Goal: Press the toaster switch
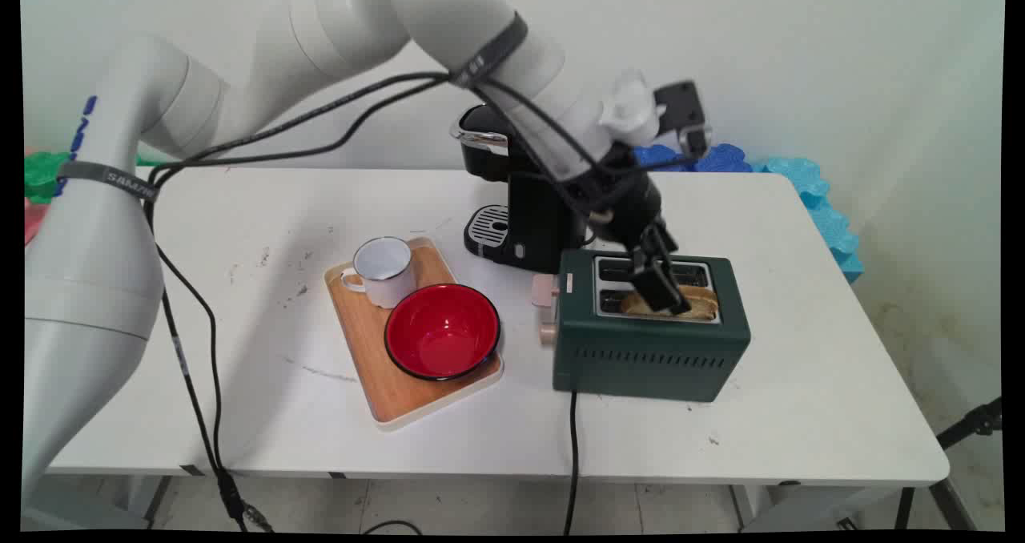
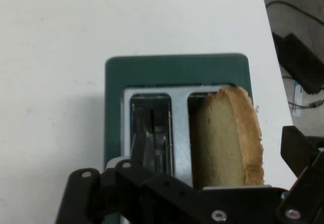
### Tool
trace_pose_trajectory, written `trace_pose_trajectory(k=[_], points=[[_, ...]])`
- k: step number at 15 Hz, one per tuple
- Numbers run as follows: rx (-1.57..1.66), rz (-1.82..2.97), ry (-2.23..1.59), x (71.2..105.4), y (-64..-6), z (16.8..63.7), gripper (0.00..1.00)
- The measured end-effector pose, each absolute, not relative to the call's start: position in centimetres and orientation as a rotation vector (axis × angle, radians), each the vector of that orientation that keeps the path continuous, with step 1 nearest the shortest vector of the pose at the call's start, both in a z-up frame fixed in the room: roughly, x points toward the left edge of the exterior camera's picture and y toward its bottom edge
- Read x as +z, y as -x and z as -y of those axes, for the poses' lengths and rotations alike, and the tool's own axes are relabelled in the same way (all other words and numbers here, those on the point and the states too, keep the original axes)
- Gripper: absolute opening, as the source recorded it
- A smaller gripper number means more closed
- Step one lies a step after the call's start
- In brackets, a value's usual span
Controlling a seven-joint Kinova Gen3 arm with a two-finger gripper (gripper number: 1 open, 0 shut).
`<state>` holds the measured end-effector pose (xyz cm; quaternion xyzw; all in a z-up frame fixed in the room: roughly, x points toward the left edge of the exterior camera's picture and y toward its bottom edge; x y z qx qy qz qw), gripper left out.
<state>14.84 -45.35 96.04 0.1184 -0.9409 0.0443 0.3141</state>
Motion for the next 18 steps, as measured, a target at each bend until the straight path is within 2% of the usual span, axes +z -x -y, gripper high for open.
trace_pose_trajectory(k=[5, 9, 14, 18], points=[[0.145, 2.416, -0.338, 99.5, -17.0, 44.8, 1.0], [0.15, 2.379, -0.362, 101.8, -21.3, 43.3, 1.0], [0.159, 2.381, -0.403, 101.9, -26.9, 41.8, 1.0], [0.158, 2.412, -0.463, 100.1, -31.0, 40.8, 1.0]])
